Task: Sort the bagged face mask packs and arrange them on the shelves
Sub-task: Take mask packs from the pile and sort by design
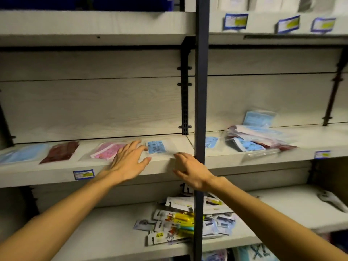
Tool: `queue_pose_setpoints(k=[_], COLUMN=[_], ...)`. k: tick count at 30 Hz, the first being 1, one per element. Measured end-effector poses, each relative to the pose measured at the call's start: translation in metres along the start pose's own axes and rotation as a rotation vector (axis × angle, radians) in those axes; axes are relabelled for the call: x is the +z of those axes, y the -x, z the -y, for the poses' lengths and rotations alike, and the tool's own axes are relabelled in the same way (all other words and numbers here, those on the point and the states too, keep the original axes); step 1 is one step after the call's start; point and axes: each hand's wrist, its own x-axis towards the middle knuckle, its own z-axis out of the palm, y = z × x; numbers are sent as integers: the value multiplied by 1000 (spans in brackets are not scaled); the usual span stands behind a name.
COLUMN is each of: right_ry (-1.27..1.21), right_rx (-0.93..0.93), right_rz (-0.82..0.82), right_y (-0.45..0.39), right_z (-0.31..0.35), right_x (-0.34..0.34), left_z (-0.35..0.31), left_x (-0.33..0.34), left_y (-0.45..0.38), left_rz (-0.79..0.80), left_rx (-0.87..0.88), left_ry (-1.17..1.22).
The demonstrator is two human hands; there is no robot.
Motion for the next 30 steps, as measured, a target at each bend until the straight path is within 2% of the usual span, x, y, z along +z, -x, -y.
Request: queue_pose_setpoints(k=[7, 13, 17, 21, 23, 30], right_ry=[118, 221, 222, 222, 230, 173], right_rx=[55, 200, 280, 276, 282, 326], right_rz=[55, -48, -163, -246, -298, -238], right_y=[88, 129, 137, 125, 111, 40], right_z=[-35, -92, -139, -194, -225, -335], right_x=[-53, -101, -126, -148, -162, -198], left_z=[-80, -177, -230, -267, -278, -316], left_x=[-5, 1, 23, 54, 66, 86], left_y=[35, 18, -11, -58, -88, -196], left_rz=[8, -3, 37, 62, 26, 6], left_rx=[169, 323, 295, 218, 170, 43], left_ry=[144, 299, 354, 321, 269, 123])
